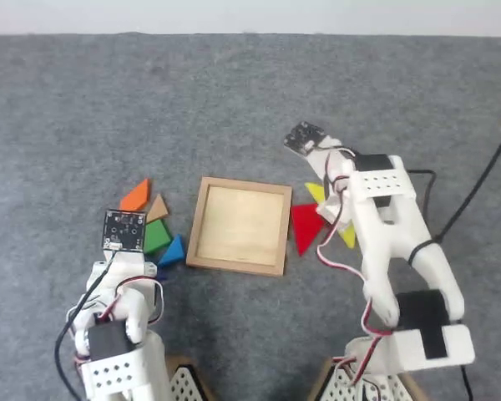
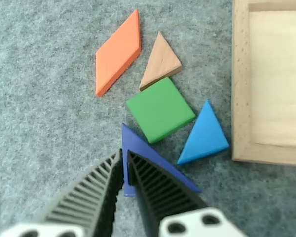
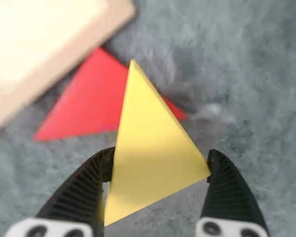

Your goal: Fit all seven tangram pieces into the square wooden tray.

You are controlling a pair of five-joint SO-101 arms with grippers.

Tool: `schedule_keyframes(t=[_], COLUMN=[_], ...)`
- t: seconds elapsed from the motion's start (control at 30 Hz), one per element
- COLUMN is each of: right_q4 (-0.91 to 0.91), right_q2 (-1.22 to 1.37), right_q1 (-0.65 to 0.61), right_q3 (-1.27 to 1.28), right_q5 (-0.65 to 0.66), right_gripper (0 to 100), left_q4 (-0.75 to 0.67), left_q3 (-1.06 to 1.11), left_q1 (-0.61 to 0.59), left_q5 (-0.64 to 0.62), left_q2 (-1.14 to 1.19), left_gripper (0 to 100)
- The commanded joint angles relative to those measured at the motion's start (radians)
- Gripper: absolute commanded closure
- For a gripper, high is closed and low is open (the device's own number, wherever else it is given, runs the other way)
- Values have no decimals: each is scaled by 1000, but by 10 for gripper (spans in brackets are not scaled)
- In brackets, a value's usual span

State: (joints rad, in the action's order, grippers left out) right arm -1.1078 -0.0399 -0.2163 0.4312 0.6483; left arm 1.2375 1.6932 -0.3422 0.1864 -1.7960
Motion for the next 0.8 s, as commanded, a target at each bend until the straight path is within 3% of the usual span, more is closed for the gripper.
schedule_keyframes(t=[0.0, 0.27, 0.5, 0.77], right_q4=[-33, -45, -44, -73], right_q2=[-71, -61, 185, 337], right_q1=[-93, -308, -412, -524], right_q3=[-86, -236, -371, -468], right_q5=[-186, -730, -997, -1123], right_gripper=[876, 876, 876, 876], left_q4=[6, 6, 6, 6], left_q3=[-8, -8, -8, -8], left_q1=[6, 6, 6, 6], left_q5=[-6, -6, -6, -6], left_q2=[-20, -20, -20, -20], left_gripper=[985, 985, 985, 985])
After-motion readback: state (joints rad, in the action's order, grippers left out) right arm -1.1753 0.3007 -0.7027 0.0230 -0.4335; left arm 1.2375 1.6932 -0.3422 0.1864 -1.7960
